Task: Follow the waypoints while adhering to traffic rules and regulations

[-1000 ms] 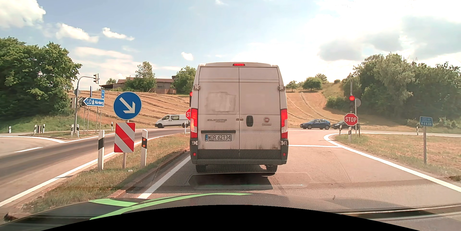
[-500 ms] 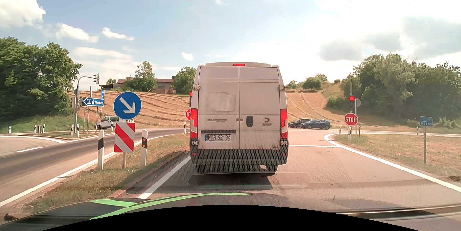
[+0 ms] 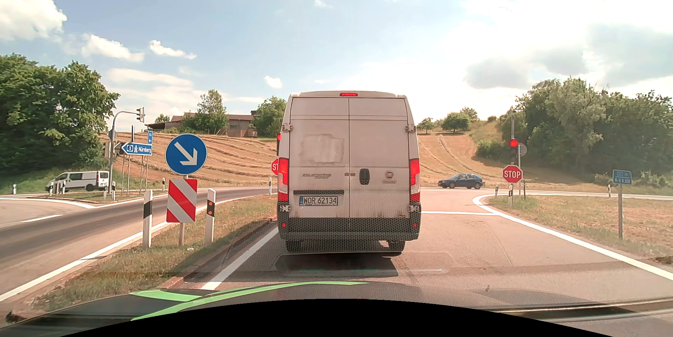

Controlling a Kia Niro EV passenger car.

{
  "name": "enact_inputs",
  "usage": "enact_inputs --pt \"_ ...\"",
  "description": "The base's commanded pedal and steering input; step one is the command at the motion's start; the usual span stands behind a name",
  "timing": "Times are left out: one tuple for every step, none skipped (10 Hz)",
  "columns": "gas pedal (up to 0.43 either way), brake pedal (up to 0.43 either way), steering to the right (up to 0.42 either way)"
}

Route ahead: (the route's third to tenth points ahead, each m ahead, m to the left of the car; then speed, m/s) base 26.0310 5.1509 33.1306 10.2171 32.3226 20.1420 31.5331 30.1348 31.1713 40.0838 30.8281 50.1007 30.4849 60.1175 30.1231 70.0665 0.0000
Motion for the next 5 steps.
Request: enact_inputs --pt "0.000 0.329 -0.002" --pt "0.000 0.329 -0.002" --pt "0.000 0.329 -0.001" --pt "0.000 0.329 -0.002" --pt "0.000 0.329 -0.002"
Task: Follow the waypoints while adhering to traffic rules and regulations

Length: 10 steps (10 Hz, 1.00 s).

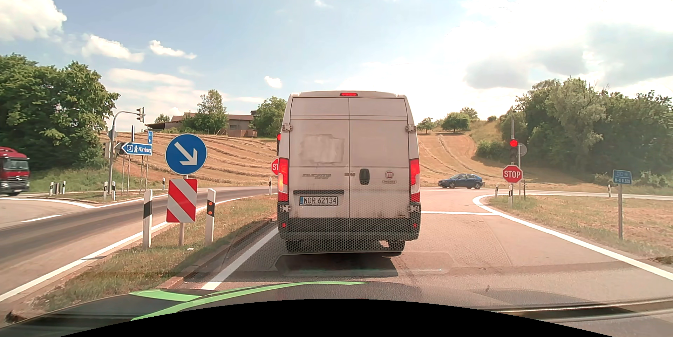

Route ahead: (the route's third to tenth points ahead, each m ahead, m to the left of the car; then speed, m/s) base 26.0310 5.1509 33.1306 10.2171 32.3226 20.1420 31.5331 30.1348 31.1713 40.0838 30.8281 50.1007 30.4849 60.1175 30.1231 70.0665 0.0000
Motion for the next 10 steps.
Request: enact_inputs --pt "0.000 0.329 -0.002" --pt "0.000 0.329 -0.002" --pt "0.000 0.329 -0.002" --pt "0.000 0.329 -0.002" --pt "0.000 0.329 -0.001" --pt "0.000 0.329 -0.002" --pt "0.000 0.329 -0.002" --pt "0.000 0.329 -0.001" --pt "0.000 0.329 -0.001" --pt "0.000 0.329 -0.002"
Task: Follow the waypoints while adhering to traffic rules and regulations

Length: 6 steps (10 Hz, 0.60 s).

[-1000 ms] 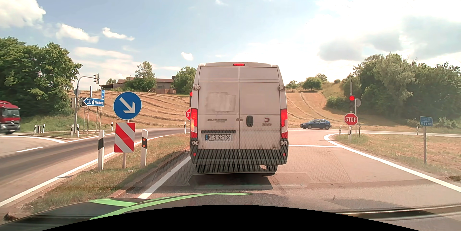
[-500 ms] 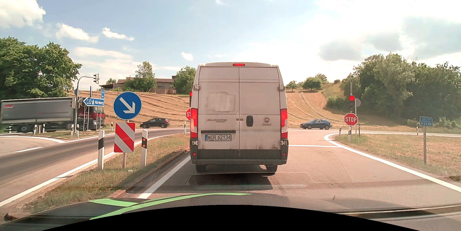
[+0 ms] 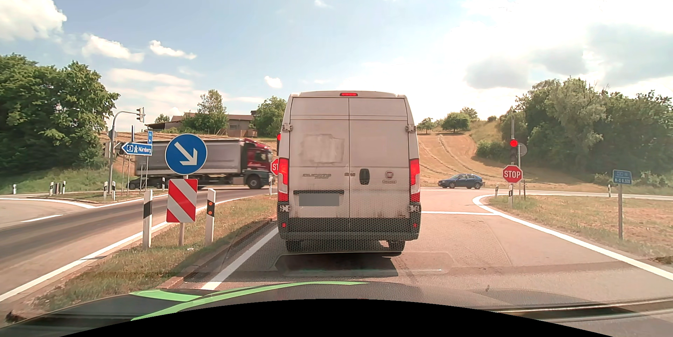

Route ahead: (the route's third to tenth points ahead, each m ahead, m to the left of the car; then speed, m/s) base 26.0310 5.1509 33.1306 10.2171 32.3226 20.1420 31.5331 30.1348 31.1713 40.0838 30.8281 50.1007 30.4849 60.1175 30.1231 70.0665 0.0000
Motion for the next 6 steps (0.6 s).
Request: enact_inputs --pt "0.000 0.329 -0.002" --pt "0.000 0.329 -0.002" --pt "0.000 0.329 -0.002" --pt "0.000 0.329 -0.002" --pt "0.000 0.329 -0.002" --pt "0.000 0.329 -0.002"
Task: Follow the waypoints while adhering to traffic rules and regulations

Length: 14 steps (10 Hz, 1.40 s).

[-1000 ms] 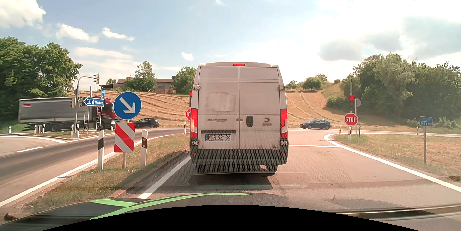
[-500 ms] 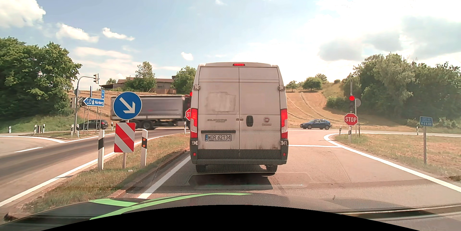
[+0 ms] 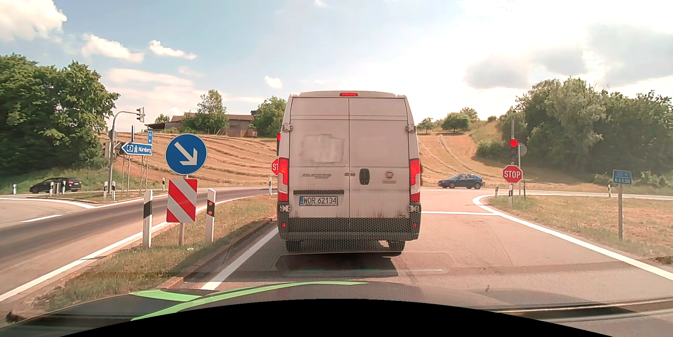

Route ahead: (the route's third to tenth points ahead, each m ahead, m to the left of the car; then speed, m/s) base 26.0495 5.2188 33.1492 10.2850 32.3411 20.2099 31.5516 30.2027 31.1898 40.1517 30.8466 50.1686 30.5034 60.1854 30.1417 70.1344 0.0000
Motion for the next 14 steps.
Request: enact_inputs --pt "0.000 0.329 -0.002" --pt "0.000 0.329 -0.001" --pt "0.000 0.329 -0.002" --pt "0.000 0.329 -0.002" --pt "0.000 0.329 -0.002" --pt "0.000 0.329 -0.002" --pt "0.000 0.329 -0.002" --pt "0.000 0.335 -0.002" --pt "0.000 0.329 -0.002" --pt "0.000 0.329 -0.002" --pt "0.000 0.329 -0.001" --pt "0.000 0.329 -0.002" --pt "0.000 0.329 -0.002" --pt "0.000 0.335 -0.002"
